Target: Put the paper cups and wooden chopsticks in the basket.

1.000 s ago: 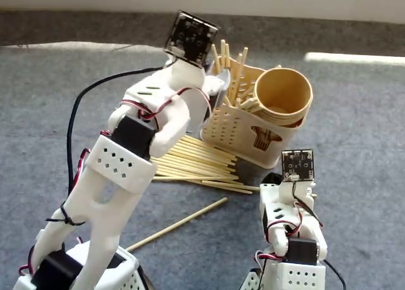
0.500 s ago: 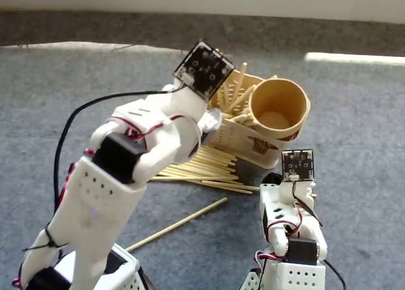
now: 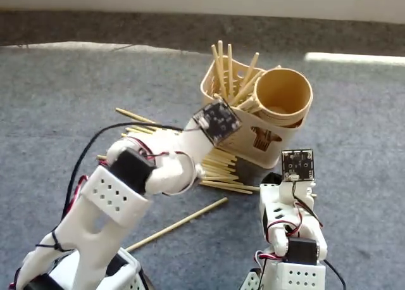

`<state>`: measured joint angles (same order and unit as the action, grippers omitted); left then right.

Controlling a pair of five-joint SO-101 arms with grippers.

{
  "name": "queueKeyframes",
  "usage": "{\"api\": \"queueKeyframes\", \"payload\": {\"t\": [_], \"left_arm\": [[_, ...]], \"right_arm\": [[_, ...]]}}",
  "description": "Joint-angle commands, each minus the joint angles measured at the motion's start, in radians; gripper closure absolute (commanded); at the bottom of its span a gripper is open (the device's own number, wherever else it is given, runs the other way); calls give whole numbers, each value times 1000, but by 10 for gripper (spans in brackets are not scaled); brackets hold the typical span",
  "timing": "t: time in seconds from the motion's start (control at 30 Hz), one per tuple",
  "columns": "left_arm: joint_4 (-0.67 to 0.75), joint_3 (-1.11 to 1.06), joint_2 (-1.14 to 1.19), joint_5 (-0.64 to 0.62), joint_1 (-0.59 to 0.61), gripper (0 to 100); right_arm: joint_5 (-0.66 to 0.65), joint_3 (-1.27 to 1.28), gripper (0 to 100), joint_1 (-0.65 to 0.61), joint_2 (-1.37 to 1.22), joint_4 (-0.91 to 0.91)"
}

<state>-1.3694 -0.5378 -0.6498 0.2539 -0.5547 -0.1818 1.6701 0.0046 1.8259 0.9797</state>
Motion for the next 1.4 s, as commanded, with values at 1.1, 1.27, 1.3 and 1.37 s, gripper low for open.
{"api": "queueKeyframes", "payload": {"t": [1.1,1.27,1.3,1.37], "left_arm": [[388,-628,-18,14,-139,877],[422,-647,-18,12,-134,878],[422,-647,-18,12,-134,878],[422,-647,-18,12,-134,879]], "right_arm": [[-9,134,987,10,10,4],[-9,134,987,10,10,4],[-9,134,987,10,10,4],[-9,134,987,10,10,4]]}}
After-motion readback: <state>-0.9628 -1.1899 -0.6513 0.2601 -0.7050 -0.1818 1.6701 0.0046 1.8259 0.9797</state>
